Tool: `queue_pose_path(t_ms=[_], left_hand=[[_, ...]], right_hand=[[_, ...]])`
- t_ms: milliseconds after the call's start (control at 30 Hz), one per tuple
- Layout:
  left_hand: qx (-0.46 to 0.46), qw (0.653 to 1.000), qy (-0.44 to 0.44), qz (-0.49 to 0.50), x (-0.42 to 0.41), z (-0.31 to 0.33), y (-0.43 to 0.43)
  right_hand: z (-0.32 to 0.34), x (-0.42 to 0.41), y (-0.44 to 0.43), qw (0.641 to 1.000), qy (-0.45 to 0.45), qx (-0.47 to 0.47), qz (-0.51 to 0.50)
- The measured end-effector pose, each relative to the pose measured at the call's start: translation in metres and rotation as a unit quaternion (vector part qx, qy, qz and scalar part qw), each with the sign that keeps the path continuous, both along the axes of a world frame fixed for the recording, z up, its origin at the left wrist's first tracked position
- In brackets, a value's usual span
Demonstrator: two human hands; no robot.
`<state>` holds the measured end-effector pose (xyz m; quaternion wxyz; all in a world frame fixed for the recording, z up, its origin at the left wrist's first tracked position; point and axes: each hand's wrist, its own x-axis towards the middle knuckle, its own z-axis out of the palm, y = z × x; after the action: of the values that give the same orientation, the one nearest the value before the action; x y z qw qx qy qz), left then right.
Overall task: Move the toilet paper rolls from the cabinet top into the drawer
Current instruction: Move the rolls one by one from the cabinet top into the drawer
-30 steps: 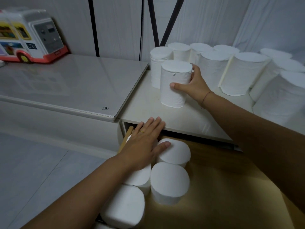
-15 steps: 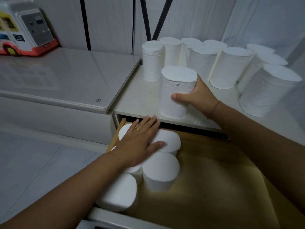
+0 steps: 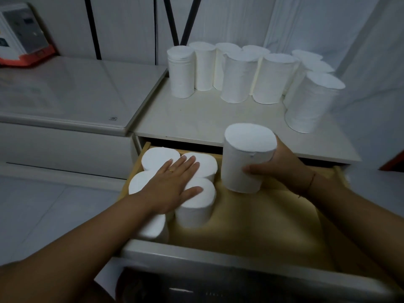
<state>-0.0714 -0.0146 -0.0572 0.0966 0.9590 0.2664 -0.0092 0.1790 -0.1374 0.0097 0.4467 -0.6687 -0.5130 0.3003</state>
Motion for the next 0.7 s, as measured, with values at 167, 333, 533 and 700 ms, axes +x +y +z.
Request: queue_pose_path(t_ms=[167, 333, 533, 700], left_hand=[[0.001, 1.000, 0.002, 0.004, 0.001, 0.001, -0.001], [0.000, 1.000, 0.003, 0.009, 0.000, 0.000, -0.003], [-0.002, 1.000, -0.005, 0.010, 0.000, 0.001, -0.004], [-0.005, 1.000, -0.008, 0.007, 0.001, 0.000, -0.003]], right_hand=[[-0.047, 0.002, -0.018, 0.999, -0.035, -0.035, -0.018], [-0.082, 0.006, -0.016, 0.998, -0.044, -0.041, 0.014], [-0.083, 0.014, -0.015, 0.995, -0.055, -0.068, 0.046], [-0.071, 0.019, -0.014, 0.982, 0.127, -0.138, 0.029]])
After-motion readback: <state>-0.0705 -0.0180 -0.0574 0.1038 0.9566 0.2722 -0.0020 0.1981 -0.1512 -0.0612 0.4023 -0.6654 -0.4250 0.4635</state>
